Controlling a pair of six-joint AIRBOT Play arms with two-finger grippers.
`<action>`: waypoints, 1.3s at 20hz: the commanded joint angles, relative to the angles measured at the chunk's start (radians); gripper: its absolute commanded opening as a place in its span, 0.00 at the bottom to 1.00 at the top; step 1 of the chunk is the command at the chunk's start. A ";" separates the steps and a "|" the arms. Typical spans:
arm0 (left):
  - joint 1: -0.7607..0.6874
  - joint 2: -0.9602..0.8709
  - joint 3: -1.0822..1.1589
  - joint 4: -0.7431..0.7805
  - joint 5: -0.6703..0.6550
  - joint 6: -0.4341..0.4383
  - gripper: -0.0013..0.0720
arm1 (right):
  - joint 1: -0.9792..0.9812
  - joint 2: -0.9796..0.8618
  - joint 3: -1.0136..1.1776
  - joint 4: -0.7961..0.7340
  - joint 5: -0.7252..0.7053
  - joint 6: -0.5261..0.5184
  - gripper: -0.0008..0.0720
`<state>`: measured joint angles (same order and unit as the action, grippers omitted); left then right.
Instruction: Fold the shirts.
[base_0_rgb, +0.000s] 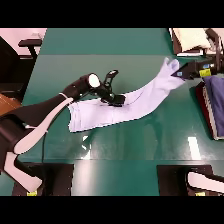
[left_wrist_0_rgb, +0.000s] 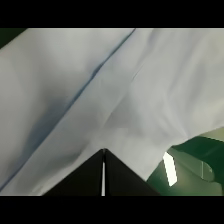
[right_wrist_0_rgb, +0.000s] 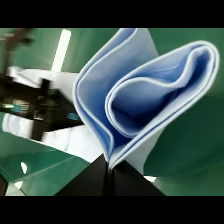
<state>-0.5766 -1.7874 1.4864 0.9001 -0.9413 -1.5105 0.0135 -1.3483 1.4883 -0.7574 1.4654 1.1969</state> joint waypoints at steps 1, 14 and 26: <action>-0.041 -0.080 0.074 -0.035 0.009 -0.009 0.05 | 0.137 0.033 0.090 0.006 -0.011 0.050 0.02; 0.148 0.084 0.117 0.150 -0.145 -0.009 0.05 | 0.451 0.030 0.109 0.009 -0.178 0.085 0.02; 0.651 0.673 0.117 0.396 -0.271 -0.004 0.06 | 0.949 -0.340 0.192 0.020 -0.452 0.028 0.77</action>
<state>-0.0025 -1.1976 1.6028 1.2629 -1.1740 -1.5185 0.9176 -1.6066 1.6344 -0.7017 0.9768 1.2274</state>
